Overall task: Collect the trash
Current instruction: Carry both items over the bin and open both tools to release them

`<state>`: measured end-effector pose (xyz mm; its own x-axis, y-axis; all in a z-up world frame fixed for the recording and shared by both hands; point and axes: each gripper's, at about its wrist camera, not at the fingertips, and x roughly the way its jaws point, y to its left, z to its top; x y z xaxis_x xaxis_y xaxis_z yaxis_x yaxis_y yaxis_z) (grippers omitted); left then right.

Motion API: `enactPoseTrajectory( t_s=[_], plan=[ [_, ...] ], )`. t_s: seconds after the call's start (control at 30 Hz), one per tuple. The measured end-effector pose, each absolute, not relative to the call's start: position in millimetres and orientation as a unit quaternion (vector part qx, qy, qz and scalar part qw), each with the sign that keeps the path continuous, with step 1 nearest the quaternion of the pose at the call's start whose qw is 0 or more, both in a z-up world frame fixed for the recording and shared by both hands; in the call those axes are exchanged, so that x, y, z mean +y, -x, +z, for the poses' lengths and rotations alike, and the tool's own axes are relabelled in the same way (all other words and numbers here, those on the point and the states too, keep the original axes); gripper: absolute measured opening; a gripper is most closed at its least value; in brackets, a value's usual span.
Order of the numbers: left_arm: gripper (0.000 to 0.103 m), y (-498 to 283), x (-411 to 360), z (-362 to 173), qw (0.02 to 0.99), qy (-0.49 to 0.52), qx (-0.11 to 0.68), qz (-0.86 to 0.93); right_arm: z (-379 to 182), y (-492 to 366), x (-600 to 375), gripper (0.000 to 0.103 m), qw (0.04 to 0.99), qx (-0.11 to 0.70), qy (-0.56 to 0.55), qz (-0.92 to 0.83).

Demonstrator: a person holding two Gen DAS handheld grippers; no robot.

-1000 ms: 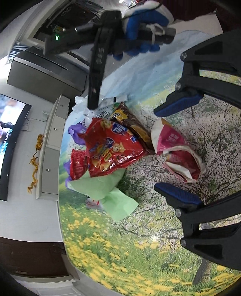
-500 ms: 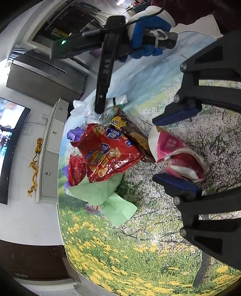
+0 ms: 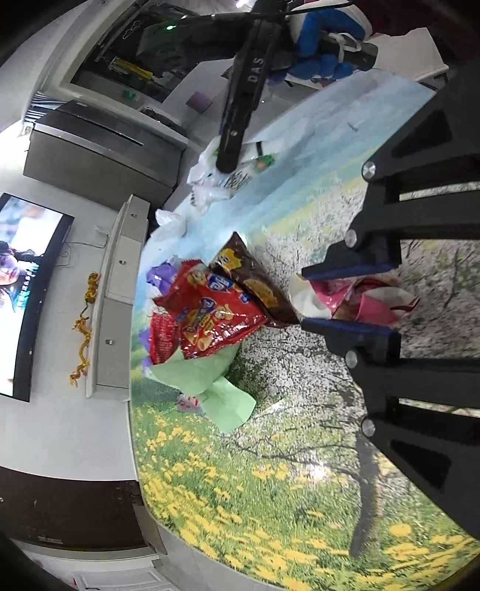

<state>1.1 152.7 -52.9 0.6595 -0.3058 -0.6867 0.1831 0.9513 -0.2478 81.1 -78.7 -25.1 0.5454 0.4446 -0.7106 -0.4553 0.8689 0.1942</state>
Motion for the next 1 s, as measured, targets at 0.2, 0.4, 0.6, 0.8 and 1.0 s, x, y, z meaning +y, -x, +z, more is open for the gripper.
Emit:
enactPoseTrajectory(
  t_s=[0.2,0.4,0.6,0.8,1.0],
  plan=[
    [0.013,15,151,-36,0.914,0.086,0.373,-0.133,-10,-54,-88,0.034,0.885,0.383,0.002,0.266],
    [0.011,19,139,-9,0.921,0.086,0.353,-0.141,6,-32,-107,0.034,0.893,0.358,-0.009,0.271],
    [0.009,4,104,21,0.921,0.076,0.342,-0.172,22,-22,-143,0.034,0.905,0.335,-0.026,0.262],
    [0.009,-26,41,39,0.909,0.061,0.345,-0.227,30,-24,-195,0.034,0.918,0.319,-0.046,0.23],
    [0.009,-66,-46,40,0.885,0.03,0.365,-0.286,15,-35,-263,0.034,0.925,0.331,-0.072,0.172]
  ],
)
